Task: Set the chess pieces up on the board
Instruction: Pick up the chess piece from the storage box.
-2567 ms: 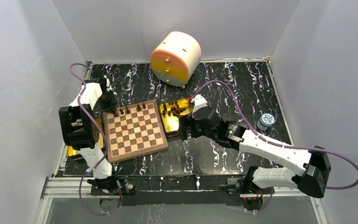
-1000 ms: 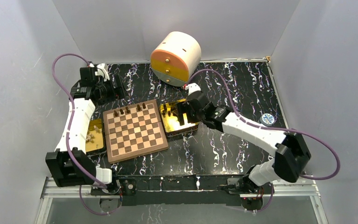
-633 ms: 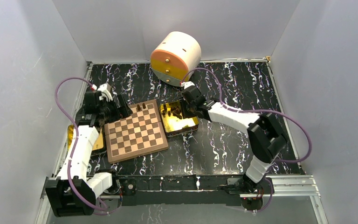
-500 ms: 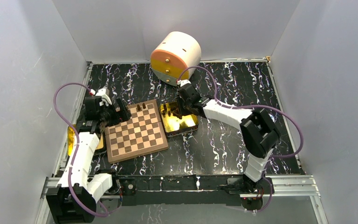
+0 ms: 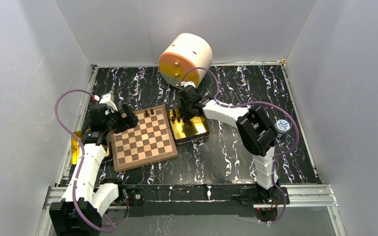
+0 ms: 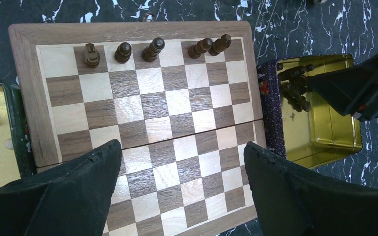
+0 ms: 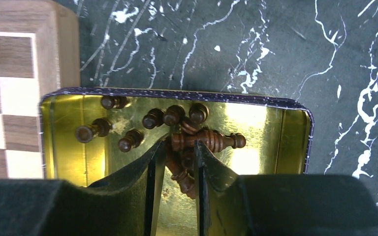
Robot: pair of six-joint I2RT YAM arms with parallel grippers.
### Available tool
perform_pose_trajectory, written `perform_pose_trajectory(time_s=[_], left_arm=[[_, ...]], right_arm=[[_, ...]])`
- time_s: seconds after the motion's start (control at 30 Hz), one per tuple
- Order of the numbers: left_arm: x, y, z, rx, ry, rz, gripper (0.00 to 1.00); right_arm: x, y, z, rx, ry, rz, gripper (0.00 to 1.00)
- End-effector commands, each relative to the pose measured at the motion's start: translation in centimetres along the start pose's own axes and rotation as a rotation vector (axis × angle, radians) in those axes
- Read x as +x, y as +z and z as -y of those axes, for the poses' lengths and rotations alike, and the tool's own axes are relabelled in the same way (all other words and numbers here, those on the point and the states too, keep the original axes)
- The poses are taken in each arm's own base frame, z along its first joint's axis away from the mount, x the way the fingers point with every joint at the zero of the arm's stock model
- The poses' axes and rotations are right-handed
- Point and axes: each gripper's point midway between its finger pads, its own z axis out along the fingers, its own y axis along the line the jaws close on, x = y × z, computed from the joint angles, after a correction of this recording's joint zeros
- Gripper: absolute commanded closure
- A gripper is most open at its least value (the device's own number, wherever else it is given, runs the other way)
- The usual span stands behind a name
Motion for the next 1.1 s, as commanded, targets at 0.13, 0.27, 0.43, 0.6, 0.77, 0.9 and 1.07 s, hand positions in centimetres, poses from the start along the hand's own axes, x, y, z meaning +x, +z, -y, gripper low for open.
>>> perform_pose_trajectory(time_s=[0.13,0.27,0.43,0.6,0.77,0.9,1.07], left_arm=[[-0.8,-0.4,1.4,0.059,0.023,0.034,0.09],[-0.8,-0.3,1.4,0.060,0.026,0.031,0.09],[-0.8,-0.3,1.4,0.061,0.028,0.031,0.10],[-0.7,-0.3,1.5,0.069,0.028,0.029,0.10],[-0.2,-0.4,2.5,0.096,0.050,0.018,0.10],[-0.5,-0.8,2.2,0.076,0.058,0.032,0.10],[-0.3,-1.6,2.1,0.065,0.061,0.042,0.09]], right_arm=[[-0.9,0.5,1.0,0.086,-0.011,0.003,0.62],[-0.6,0.8,0.8,0.077,-0.011,-0.008,0.66],[-0.6,0.6,0.3,0.079,-0.017,-0.016,0.70],[-0.9,-0.5,0.2,0.094,-0.028,-0.006,0.79],[-1.9,-2.5,-0.2,0.092,-0.031,0.014,0.81],[-2.3,-3.7,-0.4,0.091,-0.036,0.012,0.81],[-2.5,-4.5,-0.3,0.109,-0.058,0.000,0.82]])
